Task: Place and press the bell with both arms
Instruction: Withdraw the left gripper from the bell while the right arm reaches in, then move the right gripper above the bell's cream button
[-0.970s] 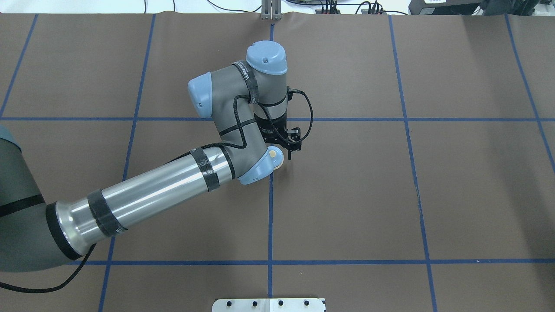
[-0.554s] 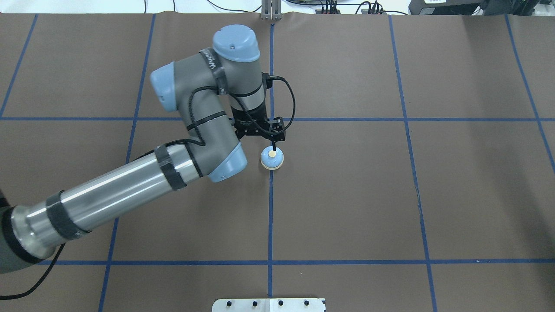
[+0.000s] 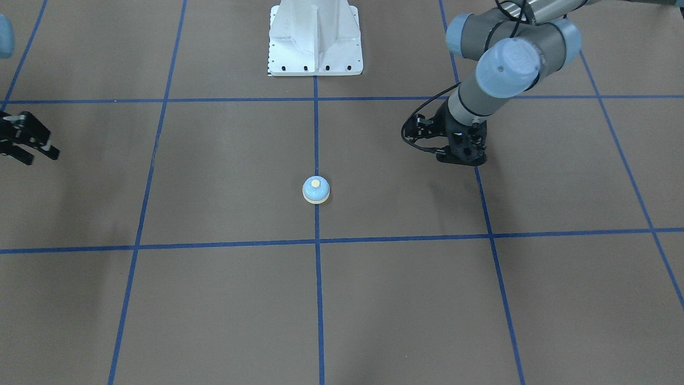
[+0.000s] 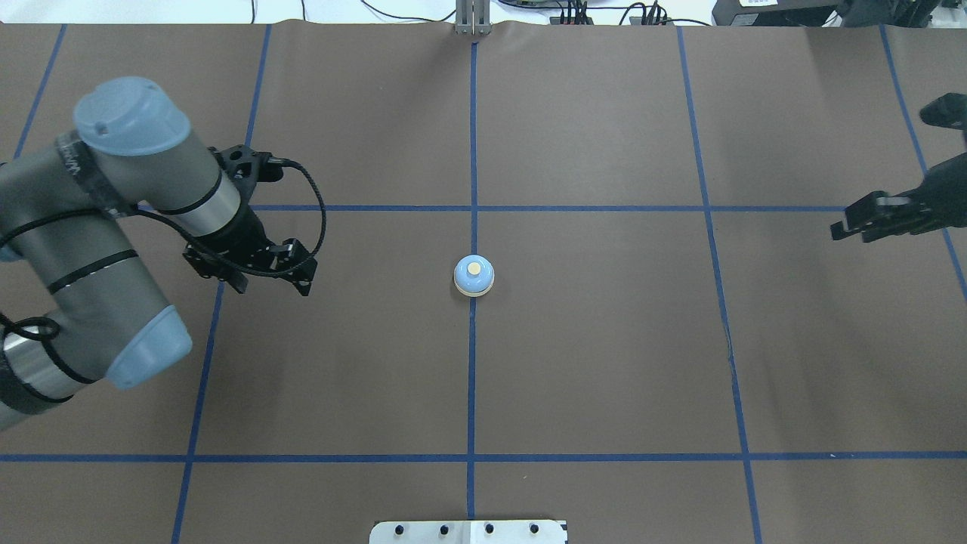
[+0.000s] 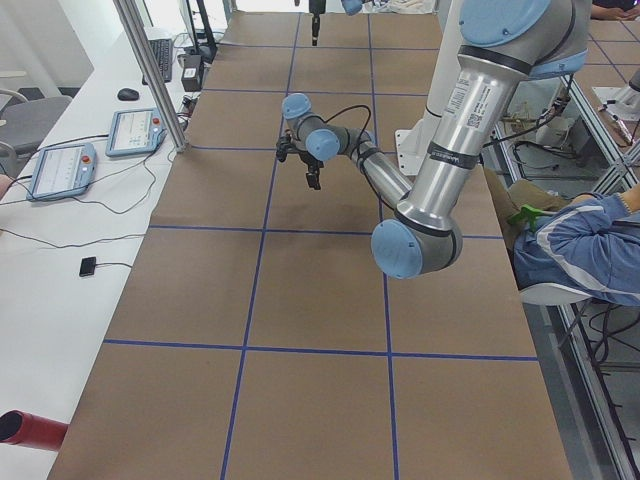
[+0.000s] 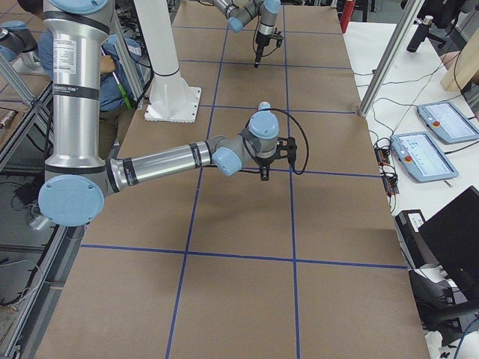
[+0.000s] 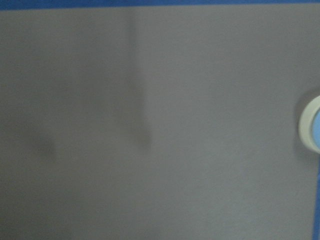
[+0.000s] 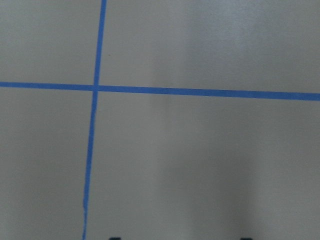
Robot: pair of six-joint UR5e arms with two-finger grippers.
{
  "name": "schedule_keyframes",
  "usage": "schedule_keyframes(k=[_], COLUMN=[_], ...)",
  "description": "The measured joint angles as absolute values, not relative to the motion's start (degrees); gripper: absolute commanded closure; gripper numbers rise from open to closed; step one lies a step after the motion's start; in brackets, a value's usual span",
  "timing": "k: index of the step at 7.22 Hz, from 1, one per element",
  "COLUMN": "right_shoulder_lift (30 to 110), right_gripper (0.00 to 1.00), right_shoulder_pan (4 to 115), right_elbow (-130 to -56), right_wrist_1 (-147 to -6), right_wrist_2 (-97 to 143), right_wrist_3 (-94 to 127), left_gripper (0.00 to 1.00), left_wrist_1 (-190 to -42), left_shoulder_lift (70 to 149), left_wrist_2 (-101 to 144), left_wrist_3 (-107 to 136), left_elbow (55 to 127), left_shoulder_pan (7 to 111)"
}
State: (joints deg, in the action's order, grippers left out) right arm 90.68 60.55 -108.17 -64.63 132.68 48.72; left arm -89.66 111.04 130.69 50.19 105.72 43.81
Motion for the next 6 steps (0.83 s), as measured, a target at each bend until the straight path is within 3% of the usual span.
schedule_keyframes(k=[4,6], right_shoulder_lift=[72.54,61.17], right_gripper=[0.80,1.00], right_shoulder_pan=[37.07,30.80], right_elbow=[-107.70,-104.89], right_wrist_1=[-72.85,-84.03], right_wrist_2=[112.50,106.56], right_wrist_3=[70.13,72.68], left_gripper=[0.01,0.01], left_wrist_1=[-89.05,-89.07], left_shoulder_lift=[100.32,97.62], left_wrist_2=[132.05,132.74], left_wrist_3=[40.52,38.69], left_elbow=[111.83,113.27], left_shoulder_pan=[50.56,51.88])
